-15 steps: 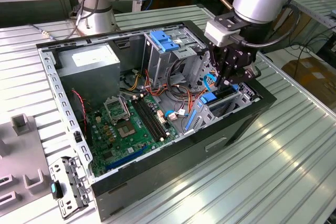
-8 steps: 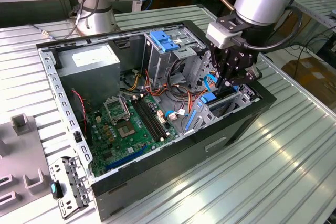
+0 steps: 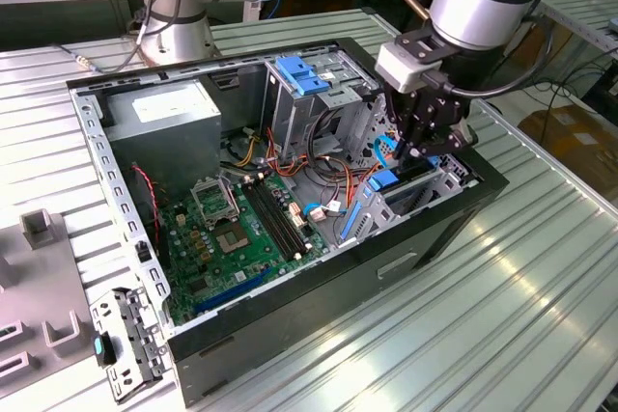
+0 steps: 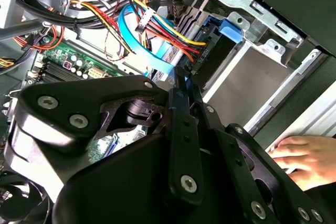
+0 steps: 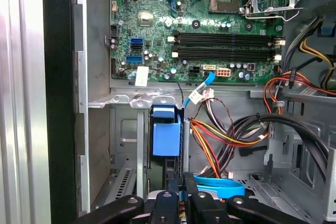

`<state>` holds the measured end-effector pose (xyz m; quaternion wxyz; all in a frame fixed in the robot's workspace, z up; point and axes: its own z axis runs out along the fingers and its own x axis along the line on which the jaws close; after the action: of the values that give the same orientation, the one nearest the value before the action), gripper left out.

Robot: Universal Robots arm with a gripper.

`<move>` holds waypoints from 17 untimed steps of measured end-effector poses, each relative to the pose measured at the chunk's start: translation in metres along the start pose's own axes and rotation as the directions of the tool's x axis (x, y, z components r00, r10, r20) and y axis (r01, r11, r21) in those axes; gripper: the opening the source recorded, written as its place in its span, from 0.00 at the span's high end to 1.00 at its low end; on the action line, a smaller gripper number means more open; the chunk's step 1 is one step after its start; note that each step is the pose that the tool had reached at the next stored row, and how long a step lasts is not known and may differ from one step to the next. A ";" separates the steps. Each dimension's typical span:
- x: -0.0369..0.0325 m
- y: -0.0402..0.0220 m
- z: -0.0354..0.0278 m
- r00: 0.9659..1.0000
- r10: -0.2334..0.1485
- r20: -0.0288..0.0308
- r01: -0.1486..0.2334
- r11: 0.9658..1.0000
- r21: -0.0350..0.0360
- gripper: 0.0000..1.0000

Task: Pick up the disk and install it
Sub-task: 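Insert the second disk wire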

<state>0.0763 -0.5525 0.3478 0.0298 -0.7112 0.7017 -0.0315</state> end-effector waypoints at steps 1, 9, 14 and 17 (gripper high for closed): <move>0.0007 0.0001 0.0002 1.000 -0.001 0.000 0.001 1.000 0.001 0.84; 0.0012 0.0002 0.0013 1.000 -0.001 0.001 0.001 1.000 0.003 0.84; 0.0012 0.0000 -0.0005 1.000 -0.001 0.001 0.001 1.000 0.004 0.84; 0.0019 0.0000 -0.0008 1.000 -0.001 0.000 0.001 1.000 0.003 0.84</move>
<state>0.0763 -0.5544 0.3485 0.0311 -0.7114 0.7013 -0.0326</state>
